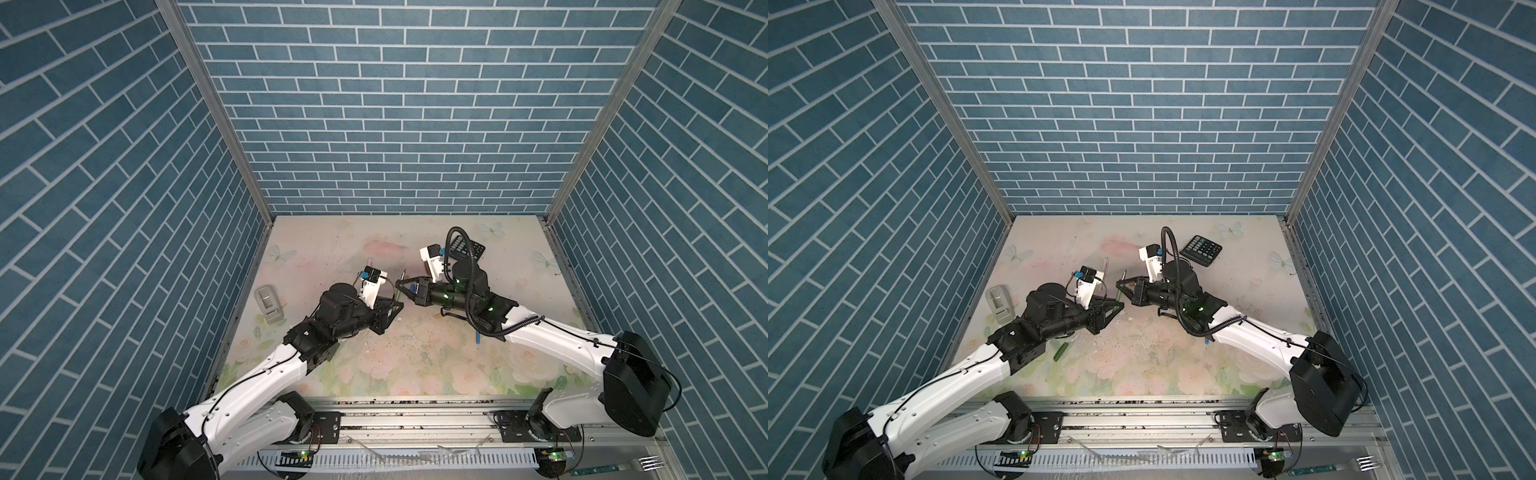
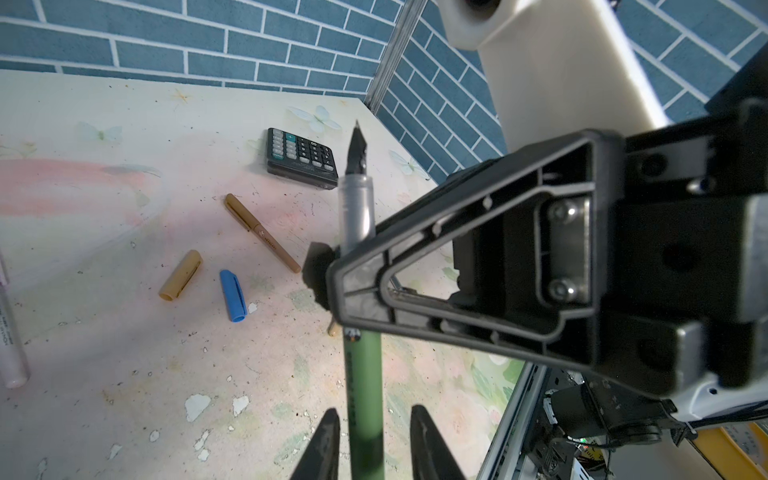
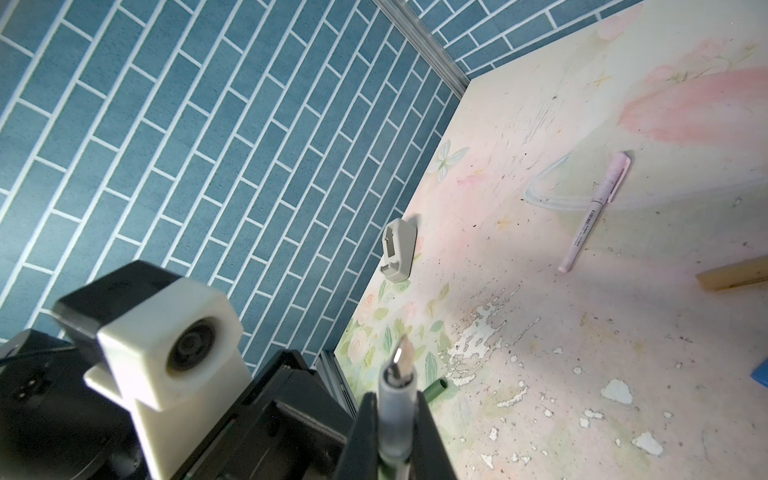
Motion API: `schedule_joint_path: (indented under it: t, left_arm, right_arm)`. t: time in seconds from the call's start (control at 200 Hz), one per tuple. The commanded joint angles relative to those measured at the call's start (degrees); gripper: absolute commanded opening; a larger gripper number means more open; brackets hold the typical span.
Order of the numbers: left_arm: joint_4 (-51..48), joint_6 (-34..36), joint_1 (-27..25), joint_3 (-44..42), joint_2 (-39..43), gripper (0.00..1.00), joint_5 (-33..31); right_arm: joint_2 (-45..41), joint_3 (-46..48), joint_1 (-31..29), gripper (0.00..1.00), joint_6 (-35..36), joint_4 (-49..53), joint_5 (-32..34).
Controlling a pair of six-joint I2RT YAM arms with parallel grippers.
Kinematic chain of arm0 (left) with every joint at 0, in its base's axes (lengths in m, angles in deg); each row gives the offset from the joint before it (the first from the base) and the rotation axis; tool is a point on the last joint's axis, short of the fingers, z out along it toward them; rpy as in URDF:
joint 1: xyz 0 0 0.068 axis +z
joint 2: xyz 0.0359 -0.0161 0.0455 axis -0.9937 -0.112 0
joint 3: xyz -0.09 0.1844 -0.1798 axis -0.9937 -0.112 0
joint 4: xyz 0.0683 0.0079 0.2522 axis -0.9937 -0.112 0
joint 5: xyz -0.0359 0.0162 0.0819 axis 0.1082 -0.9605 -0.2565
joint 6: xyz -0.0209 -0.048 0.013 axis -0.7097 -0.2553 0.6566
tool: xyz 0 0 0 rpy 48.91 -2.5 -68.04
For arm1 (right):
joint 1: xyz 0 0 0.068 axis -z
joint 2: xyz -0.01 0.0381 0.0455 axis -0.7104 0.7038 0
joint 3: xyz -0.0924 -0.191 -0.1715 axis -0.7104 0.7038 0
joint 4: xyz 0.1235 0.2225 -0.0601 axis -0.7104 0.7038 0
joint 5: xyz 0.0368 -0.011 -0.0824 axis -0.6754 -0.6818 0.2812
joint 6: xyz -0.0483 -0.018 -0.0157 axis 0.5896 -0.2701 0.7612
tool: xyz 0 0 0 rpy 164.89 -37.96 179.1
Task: Insert the pens into the pen caps
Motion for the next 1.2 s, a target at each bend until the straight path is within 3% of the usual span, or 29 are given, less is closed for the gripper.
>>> schedule_joint_path:
  t: [0.0, 0.32, 0.46, 0.715, 0.94, 1.075, 1.19]
  left_arm:
    - [-1.7, 1.0, -0.2, 1.0, 0.1, 0.23, 1.2]
    - [-3.6, 2.0, -0.2, 1.9, 1.2, 0.07, 1.1]
    - [-4.9, 1.7, -0.2, 3.0, 1.0, 0.02, -1.6]
    - [-18.5, 4.8, 1.0, 15.1, -1.3, 0.00, -20.1]
    - [-19.8, 6.0, 13.1, 22.5, -3.4, 0.00, -19.9]
    - [-18.2, 6.1, 21.5, 24.2, -6.4, 0.00, -13.1]
    - [-17.6, 6.4, 24.1, 22.6, -7.2, 0.00, -14.3]
  right_arm:
    - [-0.4, -1.1, -0.3, 0.05, -0.3, 0.0, 0.1]
    - [0.1, -1.3, -0.4, 0.07, -0.3, -0.1, -0.5]
    - [-1.2, -1.4, -0.4, 0.39, 0.0, 0.6, -0.1]
    - [-8.6, 0.9, -0.5, 0.51, 3.9, 8.5, 8.5]
    - [-5.6, 2.0, -3.4, 0.51, 6.6, 15.0, 14.7]
    - [2.3, -1.2, -8.2, 0.51, 9.1, 19.2, 17.9]
    - [10.5, -7.6, -12.5, 0.51, 13.3, 24.9, 21.1]
